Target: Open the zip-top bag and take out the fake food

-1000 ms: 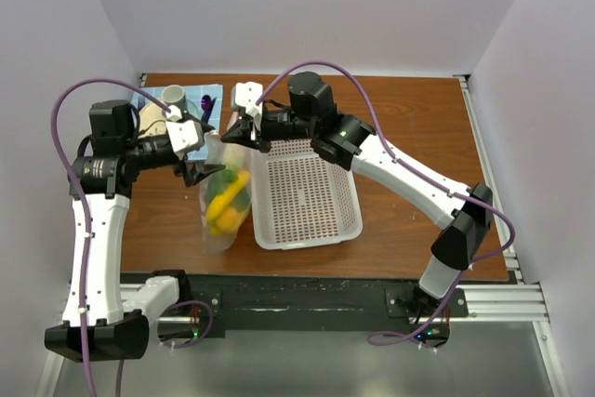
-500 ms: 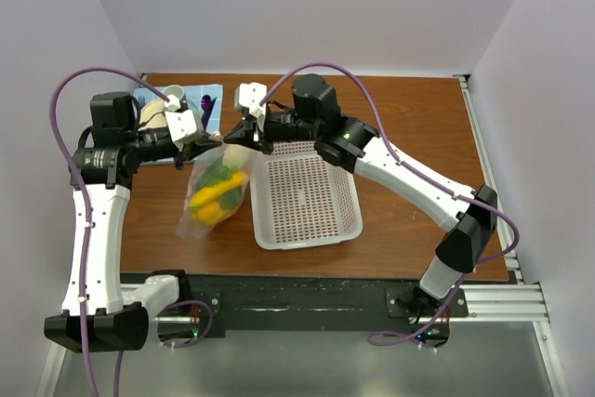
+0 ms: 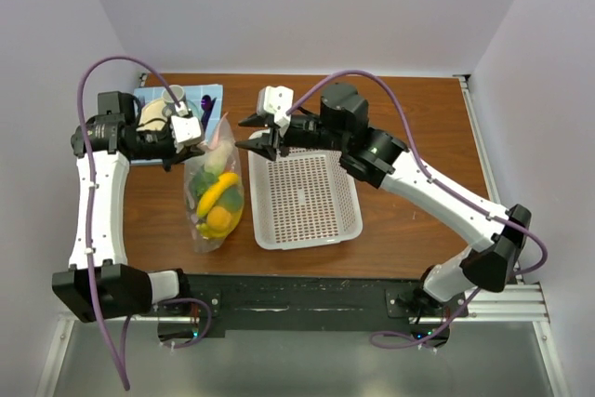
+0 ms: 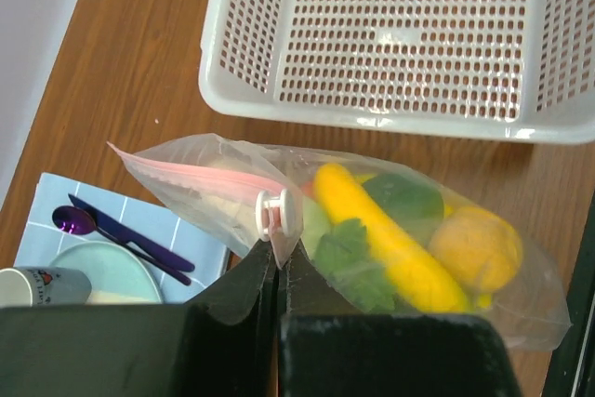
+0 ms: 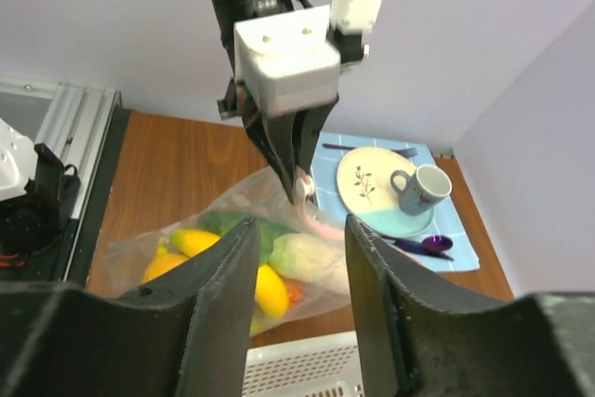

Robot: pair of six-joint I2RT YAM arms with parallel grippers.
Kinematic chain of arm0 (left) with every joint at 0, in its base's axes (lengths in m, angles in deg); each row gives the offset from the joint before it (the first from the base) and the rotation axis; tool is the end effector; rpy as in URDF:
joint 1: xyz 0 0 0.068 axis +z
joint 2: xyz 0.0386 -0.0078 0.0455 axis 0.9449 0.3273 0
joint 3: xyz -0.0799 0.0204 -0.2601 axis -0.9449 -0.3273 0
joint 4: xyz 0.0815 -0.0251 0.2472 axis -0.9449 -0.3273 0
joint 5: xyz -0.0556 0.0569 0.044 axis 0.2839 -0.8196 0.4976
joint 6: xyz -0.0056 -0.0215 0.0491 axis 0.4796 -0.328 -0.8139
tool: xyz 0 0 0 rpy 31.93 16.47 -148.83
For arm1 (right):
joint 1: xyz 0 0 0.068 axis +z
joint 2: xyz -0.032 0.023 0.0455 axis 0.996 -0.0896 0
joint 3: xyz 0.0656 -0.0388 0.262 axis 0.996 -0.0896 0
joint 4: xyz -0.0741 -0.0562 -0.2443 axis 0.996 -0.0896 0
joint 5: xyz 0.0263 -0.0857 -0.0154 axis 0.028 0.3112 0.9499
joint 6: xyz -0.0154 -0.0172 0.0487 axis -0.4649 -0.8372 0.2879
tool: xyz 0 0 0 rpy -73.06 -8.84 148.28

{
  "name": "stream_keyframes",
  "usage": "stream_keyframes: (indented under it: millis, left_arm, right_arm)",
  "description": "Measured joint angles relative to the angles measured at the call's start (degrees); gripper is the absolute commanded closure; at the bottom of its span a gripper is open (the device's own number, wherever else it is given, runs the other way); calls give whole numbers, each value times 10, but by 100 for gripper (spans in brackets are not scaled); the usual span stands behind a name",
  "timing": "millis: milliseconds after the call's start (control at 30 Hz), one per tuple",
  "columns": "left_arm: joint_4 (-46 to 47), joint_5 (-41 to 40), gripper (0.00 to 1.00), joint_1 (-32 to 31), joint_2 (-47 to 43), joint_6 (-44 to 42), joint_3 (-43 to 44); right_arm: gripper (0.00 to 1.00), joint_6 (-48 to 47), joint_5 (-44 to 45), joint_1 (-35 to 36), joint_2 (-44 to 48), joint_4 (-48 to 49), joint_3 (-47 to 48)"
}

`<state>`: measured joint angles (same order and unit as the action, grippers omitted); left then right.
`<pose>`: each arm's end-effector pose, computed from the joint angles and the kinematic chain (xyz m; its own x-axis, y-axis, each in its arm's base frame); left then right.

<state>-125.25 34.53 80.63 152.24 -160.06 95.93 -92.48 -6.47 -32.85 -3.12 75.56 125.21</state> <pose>0.2193 0.0081 0.3768 0.0008 0.5567 -0.8307 0.9132 0.3382 0.2275 0.1998 0.2841 0.4527 0.3160 -0.0563 -0.9471 -0.9367 0.1404 -0.3208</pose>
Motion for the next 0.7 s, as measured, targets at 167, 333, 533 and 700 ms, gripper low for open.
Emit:
stream_keyframes:
  millis: [167,333,533,700]
  left_arm:
    - [-32,-4,100,0,-24,-42,3]
    - [-60,17,100,0,-27,-36,98]
    - [-55,52,100,0,-40,-22,182]
    - [-58,55,100,0,-61,-21,147]
  right_arm:
    - [54,-6,-24,1,-52,-6,52]
    - [64,-13,-5,1,-97,-6,63]
    - [76,3,120,-16,-131,16,26]
    - [92,72,303,-66,-203,20,-25]
